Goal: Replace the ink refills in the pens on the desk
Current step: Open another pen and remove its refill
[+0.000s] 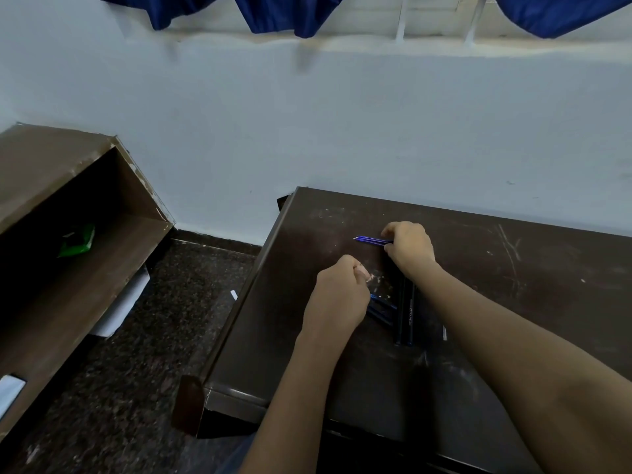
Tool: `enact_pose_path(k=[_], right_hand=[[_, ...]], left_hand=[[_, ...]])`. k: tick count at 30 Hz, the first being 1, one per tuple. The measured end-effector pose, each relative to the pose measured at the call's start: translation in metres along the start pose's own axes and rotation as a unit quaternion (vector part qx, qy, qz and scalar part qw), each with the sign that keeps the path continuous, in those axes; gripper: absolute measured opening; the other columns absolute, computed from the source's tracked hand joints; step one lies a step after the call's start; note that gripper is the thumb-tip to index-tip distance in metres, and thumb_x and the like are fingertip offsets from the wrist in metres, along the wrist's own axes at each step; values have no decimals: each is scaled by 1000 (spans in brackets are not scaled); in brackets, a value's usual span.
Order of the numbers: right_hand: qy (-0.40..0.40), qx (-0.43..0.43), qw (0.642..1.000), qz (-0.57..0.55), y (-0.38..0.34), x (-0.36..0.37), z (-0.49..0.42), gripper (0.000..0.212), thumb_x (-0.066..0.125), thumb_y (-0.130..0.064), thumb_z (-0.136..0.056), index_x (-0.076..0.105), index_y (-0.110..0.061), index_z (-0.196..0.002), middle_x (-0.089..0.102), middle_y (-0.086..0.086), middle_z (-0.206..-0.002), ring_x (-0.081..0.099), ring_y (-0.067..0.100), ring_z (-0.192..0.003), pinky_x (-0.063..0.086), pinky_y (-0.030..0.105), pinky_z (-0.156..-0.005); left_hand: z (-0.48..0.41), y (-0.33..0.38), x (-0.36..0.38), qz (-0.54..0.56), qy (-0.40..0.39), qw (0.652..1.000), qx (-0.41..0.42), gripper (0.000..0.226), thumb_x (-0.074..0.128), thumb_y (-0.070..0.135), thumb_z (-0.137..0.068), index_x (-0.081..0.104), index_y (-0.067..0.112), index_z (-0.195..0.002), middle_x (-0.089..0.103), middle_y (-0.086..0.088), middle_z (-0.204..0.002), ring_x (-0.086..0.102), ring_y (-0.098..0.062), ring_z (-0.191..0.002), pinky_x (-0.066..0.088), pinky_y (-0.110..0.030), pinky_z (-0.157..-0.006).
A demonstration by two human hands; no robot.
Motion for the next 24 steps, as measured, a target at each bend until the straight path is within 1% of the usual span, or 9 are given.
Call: enact_pose_path(k=[6, 10, 14, 18, 21, 24], right_hand=[[-9, 3, 1000, -18, 1, 2, -3, 29, 55, -4, -88, 67, -18, -110, 65, 11, -117, 61, 31, -107, 51, 45, -92], [-8, 7, 1000, -15, 2, 1, -4, 34, 50, 1, -89, 68, -17, -111, 62, 14, -120, 60, 32, -107, 51, 43, -90], [-8, 6, 1000, -19, 2, 0, -5, 35, 49, 3, -88, 69, -18, -108, 63, 13, -118, 61, 32, -105, 53, 43, -87], [-11, 9, 1000, -19, 1, 0, -4, 35, 49, 3, -88, 69, -18, -108, 62, 13, -119, 62, 33, -103, 53, 44, -86], [-13, 9, 1000, -22, 1, 0, -4, 36, 49, 3, -89, 69, -18, -109, 62, 12, -119, 62, 33, -104, 53, 44, -88], [-16, 3, 1000, -13, 0, 0, -4, 36, 49, 4, -89, 68, -17, -111, 62, 13, -120, 61, 32, -106, 52, 43, -89]], left_hand=[[1, -1, 1, 1, -2, 1000, -3, 20, 36, 19, -99, 56, 15, -103, 65, -5, -102, 59, -10, -81, 37, -13, -56], [2, -1, 1, 1, -4, 1000, -1, 19, 36, 19, -99, 55, 16, -100, 65, -4, -101, 56, -7, -75, 36, -14, -56], [2, 1, 0, 5, -3, 1000, 1, 18, 36, 19, -100, 53, 18, -97, 65, -4, -101, 58, -9, -81, 36, -13, -56], [3, 3, 2, 13, -8, 1000, 1, 18, 35, 19, -99, 52, 19, -93, 64, -3, -100, 64, -14, -88, 40, -15, -60], [2, 3, 1, 11, -7, 1000, 0, 18, 35, 19, -100, 51, 20, -92, 63, -2, -100, 64, -14, -89, 41, -16, -62], [2, 1, 0, 7, -3, 1000, -2, 17, 36, 19, -99, 51, 20, -93, 64, -2, -99, 63, -13, -87, 41, -16, -61]])
Point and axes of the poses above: each hand's wrist, its own z-axis away from the middle knuckle, its own x-axis out of the palm, y = z × x, the point moved 9 cm from there along -z, towards the middle knuckle
